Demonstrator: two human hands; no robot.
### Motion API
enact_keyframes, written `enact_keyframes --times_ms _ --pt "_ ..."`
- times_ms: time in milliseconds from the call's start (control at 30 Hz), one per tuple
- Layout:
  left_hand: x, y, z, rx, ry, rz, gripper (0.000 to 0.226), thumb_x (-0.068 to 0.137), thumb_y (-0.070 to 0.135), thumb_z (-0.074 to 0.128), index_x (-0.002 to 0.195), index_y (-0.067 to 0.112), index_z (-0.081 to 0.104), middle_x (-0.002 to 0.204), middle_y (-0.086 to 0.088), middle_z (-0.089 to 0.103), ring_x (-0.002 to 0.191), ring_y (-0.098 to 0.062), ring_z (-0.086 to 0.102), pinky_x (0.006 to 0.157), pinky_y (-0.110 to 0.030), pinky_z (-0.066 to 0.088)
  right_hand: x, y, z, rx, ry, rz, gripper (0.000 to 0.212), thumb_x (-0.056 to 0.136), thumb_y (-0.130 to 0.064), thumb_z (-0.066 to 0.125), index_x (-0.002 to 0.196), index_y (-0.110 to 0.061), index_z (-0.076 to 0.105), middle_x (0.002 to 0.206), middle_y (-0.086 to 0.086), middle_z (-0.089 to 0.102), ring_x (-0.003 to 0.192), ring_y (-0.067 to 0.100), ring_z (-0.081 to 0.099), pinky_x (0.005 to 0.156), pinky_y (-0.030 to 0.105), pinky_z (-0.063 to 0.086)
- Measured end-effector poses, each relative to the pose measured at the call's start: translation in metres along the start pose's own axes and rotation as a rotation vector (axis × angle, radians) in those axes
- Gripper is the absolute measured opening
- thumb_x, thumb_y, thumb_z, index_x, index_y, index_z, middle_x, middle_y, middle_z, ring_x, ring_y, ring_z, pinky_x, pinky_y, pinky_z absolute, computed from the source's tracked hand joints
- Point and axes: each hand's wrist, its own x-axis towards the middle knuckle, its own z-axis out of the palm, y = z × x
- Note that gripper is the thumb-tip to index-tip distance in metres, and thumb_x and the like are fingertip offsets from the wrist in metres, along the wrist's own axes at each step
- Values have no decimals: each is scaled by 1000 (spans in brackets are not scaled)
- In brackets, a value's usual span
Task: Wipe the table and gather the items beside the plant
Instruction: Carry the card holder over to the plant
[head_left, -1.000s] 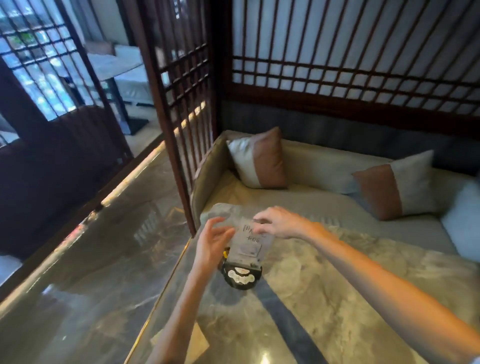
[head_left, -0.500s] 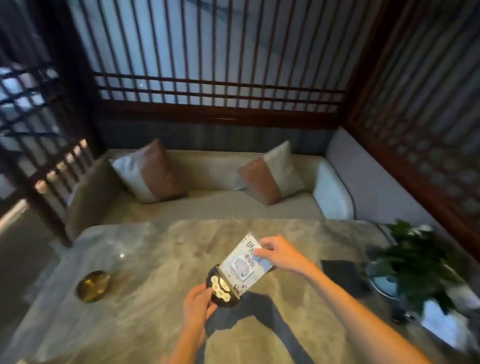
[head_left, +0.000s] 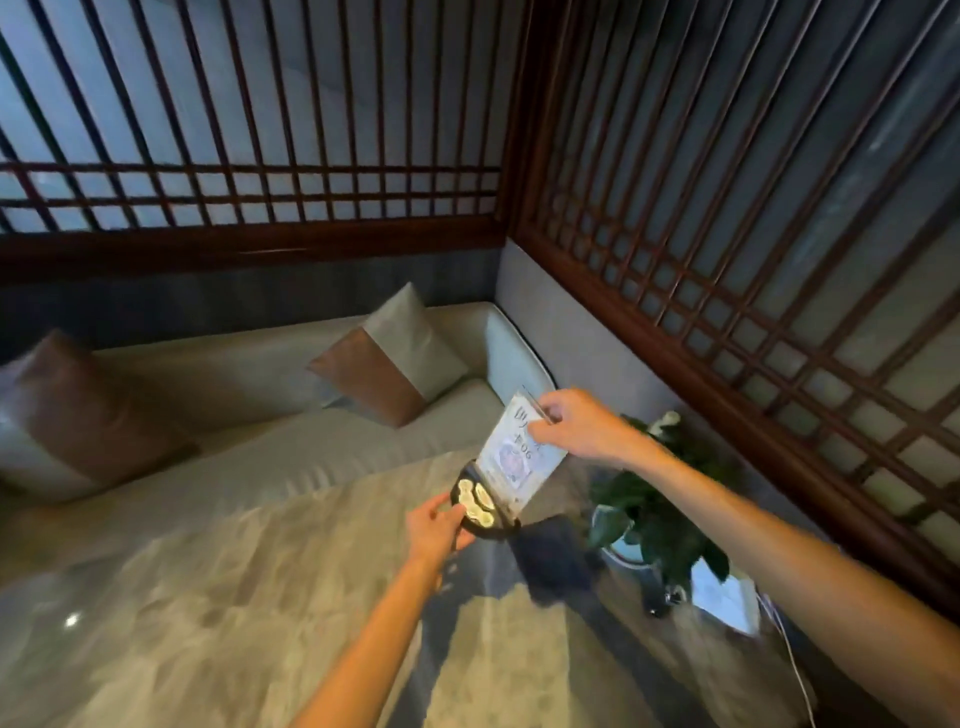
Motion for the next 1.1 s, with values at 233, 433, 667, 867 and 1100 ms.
enact_keyframes --times_ms 233,433,667,867,1100 --pt "133 20 128 90 2 -1 25 83 2 64 107 10 63 72 -16 66 49 -20 58 59 -32 56 96 85 -81 -65 37 44 20 86 -23 61 95 -6 67 87 0 74 72 10 71 54 32 59" --pt "257 -3 229 154 -35 -153 33 73 6 73 106 4 69 79 -11 72 65 -23 67 73 -34 60 191 212 -109 32 29 170 17 87 -16 60 88 0 64 88 6 73 72 15 72 50 27 58" --pt "326 -62 277 21 -251 -262 35 93 19 39 76 23 70 58 12 60 51 -2 55 53 -20 48 258 313 -75 43 -42 276 11 86 -11 61 79 -2 62 68 2 63 59 14 62 39 15 46" --pt "348 -97 278 65 -278 -234 31 93 32 48 123 21 50 117 -4 60 98 -19 64 80 -34 53 283 361 -39 -21 -58 304 21 80 -20 60 76 1 60 65 7 59 59 18 53 52 31 42" --pt "395 -188 269 254 -413 16 96 84 20 68 150 25 -1 91 -19 68 71 -22 71 70 -34 59 279 386 -25 -27 -119 369 19 79 -25 60 79 -6 62 76 13 70 61 19 60 57 33 46"
